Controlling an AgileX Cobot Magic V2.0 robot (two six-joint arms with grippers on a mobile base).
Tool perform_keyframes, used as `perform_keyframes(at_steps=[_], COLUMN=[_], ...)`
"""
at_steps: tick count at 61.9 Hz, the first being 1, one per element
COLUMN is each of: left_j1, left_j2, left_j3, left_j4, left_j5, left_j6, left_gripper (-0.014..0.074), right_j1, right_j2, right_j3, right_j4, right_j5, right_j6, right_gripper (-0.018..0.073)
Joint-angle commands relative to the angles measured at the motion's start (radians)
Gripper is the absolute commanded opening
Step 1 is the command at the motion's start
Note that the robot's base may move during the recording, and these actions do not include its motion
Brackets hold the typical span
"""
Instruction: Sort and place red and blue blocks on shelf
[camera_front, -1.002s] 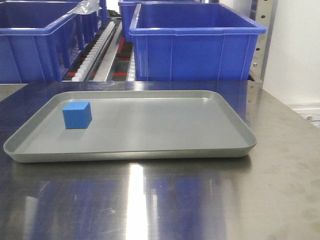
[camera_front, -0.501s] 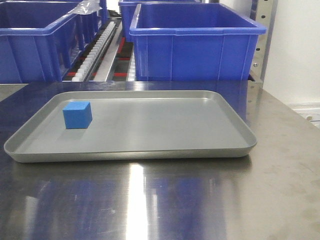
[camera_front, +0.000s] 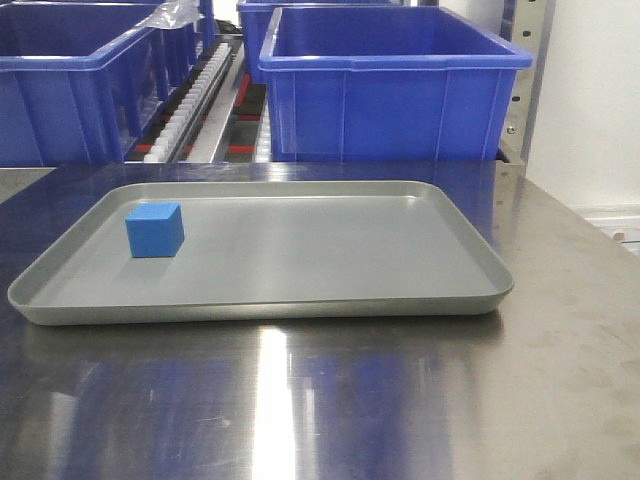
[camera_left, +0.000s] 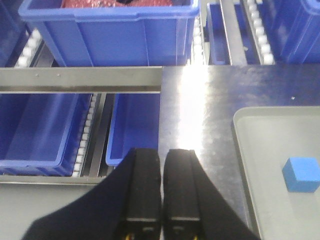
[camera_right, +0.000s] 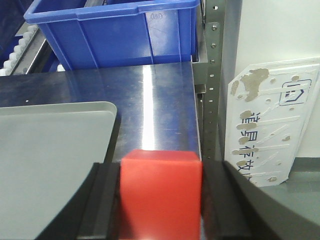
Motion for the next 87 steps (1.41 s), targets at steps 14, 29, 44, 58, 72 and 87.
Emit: perform_keyframes(at_steps=[14,29,44,58,72,87], left_j1=[-0.007,-0.007,-0.007,-0.016,-0.102,-0.185], left_j2=[0.008,0.028,0.065,0.148,0.269,0.429], left_j3=[-0.028,-0.028,-0.028,-0.03,-0.06,-0.127], left_j4=[-0.04,-0.099,-0.188,-0.287,-0.291,-0.287], left_j5=[-0.046,-0.023,-0.023,-0.023,-0.029,-0.032], left_j6=[-0.007,-0.007,-0.005,-0.003,-0.003,-0.003], left_gripper=[0.0124,0.0143,0.0435,0.0504,0.0504,0.0547], right_j1=[-0.004,-0.004,-0.004,-0.004,-0.004,-0.004], right_j2=[-0.005,-0.005,-0.005,-0.005,-0.005,-0.005], right_j3=[-0.029,-0.029,-0.029,-0.029,-0.029,-0.029], right_j4=[-0.008,-0.008,-0.008,-0.008,-0.008,-0.008], right_j5=[-0.091,-0.091,-0.091,-0.091,-0.091,-0.091], right_j6=[-0.006,-0.006,-0.006,-0.006,-0.006,-0.006], right_gripper=[0.0052,0.0052,0.0052,0.0052,0.0052,0.0052])
